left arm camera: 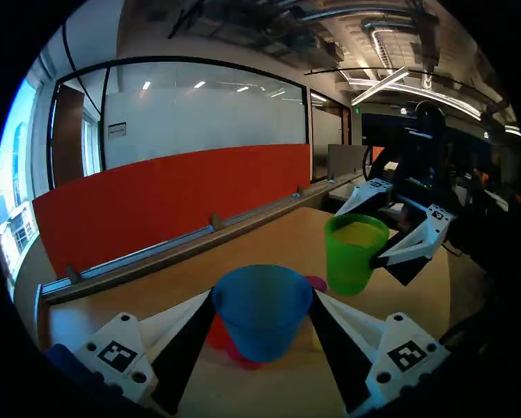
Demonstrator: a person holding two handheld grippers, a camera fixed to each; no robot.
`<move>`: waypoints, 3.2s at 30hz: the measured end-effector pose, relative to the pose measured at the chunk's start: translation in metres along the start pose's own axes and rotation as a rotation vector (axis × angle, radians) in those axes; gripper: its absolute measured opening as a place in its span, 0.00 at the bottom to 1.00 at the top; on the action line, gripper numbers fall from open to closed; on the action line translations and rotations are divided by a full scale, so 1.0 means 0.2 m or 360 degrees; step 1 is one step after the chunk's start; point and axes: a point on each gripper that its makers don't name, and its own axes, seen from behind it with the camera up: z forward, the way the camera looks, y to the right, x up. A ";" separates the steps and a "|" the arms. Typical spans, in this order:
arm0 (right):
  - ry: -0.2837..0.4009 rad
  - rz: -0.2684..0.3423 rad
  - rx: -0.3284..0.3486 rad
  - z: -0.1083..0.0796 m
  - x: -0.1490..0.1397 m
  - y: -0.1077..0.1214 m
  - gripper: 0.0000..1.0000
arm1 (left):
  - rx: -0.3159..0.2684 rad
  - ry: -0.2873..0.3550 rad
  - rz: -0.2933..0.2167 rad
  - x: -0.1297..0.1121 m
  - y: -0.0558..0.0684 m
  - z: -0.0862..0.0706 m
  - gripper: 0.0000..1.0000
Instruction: Pour water
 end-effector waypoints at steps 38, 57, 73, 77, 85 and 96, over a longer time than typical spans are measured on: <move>-0.0216 -0.0018 -0.0003 -0.11 -0.22 0.05 0.92 | -0.0176 -0.0305 0.0133 -0.37 0.20 0.10 0.90; -0.0373 0.0039 -0.0033 -0.20 -0.49 0.10 0.92 | -0.0288 -0.0480 0.0160 -0.64 0.31 0.17 0.90; -0.0488 0.0066 -0.0044 -0.26 -0.69 0.10 0.92 | -0.0356 -0.0632 0.0206 -0.85 0.36 0.23 0.90; -0.0509 0.0067 -0.0049 -0.27 -0.73 0.11 0.92 | -0.0367 -0.0667 0.0220 -0.90 0.36 0.24 0.90; -0.0519 0.0072 -0.0052 -0.28 -0.76 0.10 0.93 | -0.0385 -0.0694 0.0235 -0.97 0.38 0.26 0.90; -0.0533 0.0084 -0.0067 -0.29 -0.80 0.11 0.92 | -0.0387 -0.0703 0.0246 -1.02 0.38 0.26 0.90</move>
